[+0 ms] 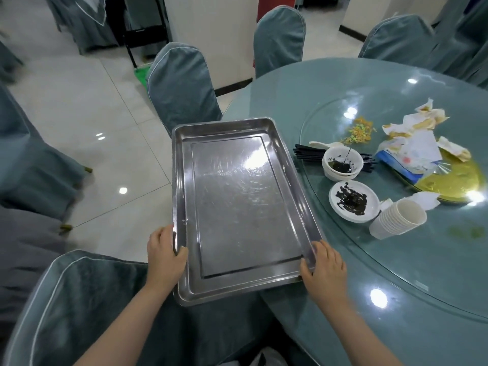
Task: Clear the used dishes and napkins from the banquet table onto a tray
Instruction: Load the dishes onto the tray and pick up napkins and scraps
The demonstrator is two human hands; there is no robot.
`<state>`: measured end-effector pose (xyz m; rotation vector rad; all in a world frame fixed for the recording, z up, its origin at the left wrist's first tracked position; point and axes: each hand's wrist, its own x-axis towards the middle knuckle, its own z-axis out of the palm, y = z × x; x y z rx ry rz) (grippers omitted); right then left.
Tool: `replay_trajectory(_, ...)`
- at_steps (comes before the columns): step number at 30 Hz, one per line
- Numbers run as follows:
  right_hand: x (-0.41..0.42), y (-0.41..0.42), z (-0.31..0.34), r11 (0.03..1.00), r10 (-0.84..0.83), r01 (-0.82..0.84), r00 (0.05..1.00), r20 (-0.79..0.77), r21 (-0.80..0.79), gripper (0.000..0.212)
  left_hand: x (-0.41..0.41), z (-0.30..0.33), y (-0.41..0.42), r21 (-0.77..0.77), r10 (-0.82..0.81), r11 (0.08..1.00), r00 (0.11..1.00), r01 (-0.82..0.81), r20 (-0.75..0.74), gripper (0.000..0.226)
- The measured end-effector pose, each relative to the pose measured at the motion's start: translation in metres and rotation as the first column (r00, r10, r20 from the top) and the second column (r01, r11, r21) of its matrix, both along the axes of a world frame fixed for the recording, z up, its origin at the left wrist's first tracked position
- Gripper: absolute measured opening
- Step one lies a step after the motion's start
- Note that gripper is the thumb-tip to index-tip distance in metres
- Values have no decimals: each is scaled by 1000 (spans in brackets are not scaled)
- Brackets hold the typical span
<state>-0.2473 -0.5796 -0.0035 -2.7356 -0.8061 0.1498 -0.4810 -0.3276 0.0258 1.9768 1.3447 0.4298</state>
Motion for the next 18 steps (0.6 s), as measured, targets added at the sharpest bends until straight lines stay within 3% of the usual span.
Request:
replay_trajectory(5,21,0,12,989,35,-30,999,-31,146,51,32,15,-6,50,-81,996,995,79,51,60)
replay_trajectory(10,51,-4,33,943,47,-69,996,75,326,50,85,19,-24,23,-224,975,974,223,43,62)
replay_trajectory(18,116,-39,83,887,-34,-73,974,223,455,48,190,26,-73,-9,-515,856,854,517,77,63)
